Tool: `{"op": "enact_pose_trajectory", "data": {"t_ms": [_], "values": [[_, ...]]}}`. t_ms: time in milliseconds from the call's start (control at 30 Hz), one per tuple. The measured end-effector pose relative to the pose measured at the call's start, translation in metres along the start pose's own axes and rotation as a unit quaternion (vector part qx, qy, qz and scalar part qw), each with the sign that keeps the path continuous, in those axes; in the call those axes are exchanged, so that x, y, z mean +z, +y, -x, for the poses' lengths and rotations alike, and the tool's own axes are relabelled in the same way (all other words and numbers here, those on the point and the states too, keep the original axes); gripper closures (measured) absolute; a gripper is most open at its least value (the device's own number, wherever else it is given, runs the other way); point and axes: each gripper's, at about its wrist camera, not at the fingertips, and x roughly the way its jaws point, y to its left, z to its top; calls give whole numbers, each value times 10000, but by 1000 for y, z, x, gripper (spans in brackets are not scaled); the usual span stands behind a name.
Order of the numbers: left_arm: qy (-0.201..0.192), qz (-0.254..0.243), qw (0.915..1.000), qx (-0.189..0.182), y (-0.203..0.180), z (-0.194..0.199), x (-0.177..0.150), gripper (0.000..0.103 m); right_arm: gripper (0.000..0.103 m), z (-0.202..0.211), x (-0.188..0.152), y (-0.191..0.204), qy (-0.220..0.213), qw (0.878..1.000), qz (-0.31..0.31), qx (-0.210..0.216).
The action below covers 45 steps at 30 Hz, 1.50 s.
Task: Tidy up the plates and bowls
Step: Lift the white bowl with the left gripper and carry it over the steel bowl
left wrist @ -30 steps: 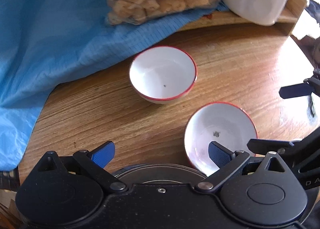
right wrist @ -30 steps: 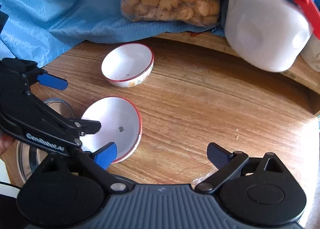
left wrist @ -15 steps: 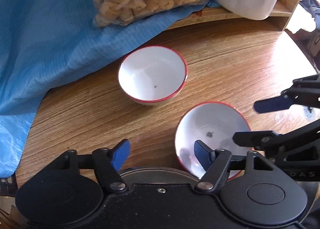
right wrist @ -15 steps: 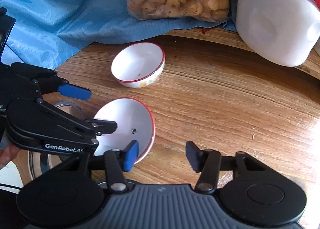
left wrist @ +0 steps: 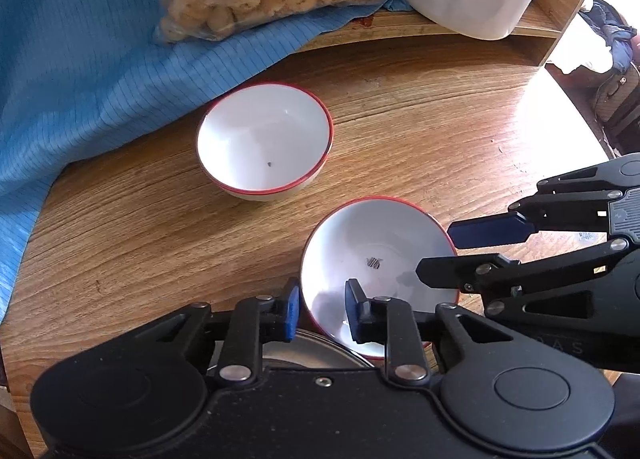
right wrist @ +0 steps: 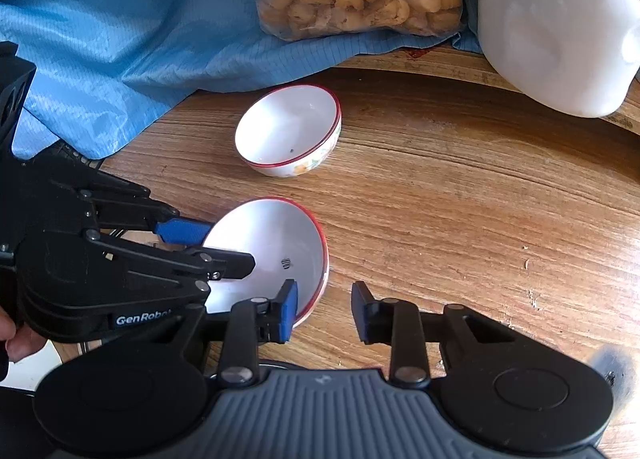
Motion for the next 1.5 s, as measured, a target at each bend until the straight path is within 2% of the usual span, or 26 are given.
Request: {"op": "enact_pose_trajectory", "data": {"t_ms": [67, 233, 500, 800, 1100, 1500], "values": [[-1, 22, 10000, 4, 0, 1, -1, 80, 72, -1, 0, -1, 8, 10000, -11, 22], [-3, 135, 9999, 51, 4, 2, -1, 92, 86, -1, 1, 0, 43, 9998, -47, 192], [-7, 245, 9997, 45, 5, 4, -3, 94, 88, -3, -1, -7, 17, 9988, -306, 374], [-224, 406, 9989, -28, 7, 14, -3, 99, 93, 4, -4, -13, -171, 9984, -446, 319], [-468, 531, 9975, -27, 4, 29, 2, 100, 93, 20, -5, -13, -418, 9977, -473, 250], [-1040, 937, 9900, -173, -4, 62, 4, 100, 93, 64, -3, -11, -888, 9949, -452, 181]]}}
